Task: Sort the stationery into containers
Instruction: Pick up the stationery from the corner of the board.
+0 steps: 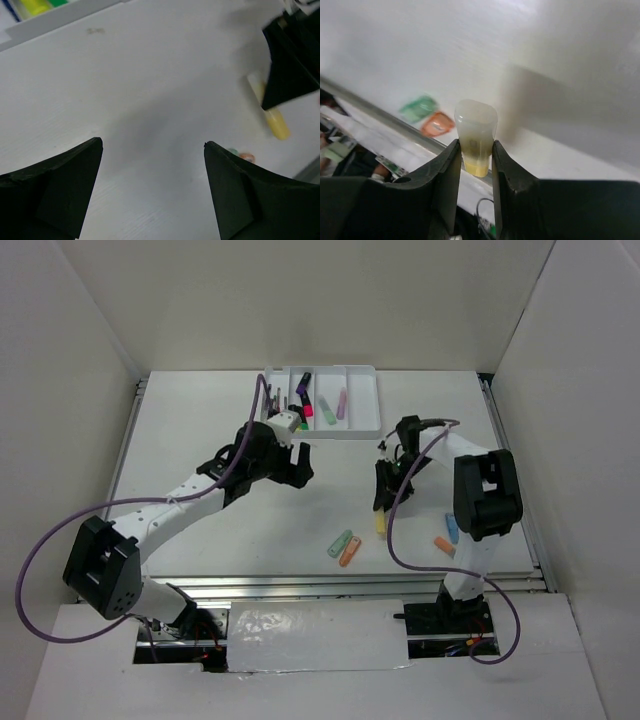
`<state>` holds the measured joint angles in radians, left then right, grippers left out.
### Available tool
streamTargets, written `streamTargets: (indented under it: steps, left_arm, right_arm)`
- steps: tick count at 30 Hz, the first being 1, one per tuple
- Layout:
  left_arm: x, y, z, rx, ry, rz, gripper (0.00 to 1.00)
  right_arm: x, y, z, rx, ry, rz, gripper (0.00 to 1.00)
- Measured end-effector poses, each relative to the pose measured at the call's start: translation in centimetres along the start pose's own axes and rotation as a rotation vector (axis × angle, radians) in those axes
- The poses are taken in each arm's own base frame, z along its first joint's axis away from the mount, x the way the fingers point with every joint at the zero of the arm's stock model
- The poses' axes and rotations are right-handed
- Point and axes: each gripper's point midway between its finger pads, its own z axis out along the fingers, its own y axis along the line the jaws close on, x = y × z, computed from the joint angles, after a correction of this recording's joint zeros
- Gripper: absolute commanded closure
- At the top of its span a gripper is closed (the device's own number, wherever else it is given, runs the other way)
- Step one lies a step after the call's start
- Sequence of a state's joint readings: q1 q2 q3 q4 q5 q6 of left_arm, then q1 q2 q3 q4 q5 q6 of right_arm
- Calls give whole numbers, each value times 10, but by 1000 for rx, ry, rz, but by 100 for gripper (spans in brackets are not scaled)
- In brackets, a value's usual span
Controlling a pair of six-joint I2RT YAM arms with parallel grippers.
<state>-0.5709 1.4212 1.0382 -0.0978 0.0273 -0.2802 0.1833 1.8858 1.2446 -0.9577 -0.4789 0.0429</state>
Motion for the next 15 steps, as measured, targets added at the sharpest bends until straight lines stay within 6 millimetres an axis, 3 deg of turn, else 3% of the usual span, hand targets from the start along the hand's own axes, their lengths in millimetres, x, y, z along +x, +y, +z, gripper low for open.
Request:
streamTargets:
  steps: [3,7,10,15]
  left_arm:
    - [4,-25,1,113,5,-47,6]
    - [-6,-66,3,234,-10,-73,6]
    - [-16,-98,13,298,-13,-66,6]
    - [-24,-136,25,360,-7,-38,8]
  right_arm:
    - [-31,21,-26,-92,-115,-25,100]
    - [-62,54,-69,-214,-272,-43,100]
    - [-73,71,-88,-290,-332,-32,100]
    - [-73,85,-94,-362,-327,6,100]
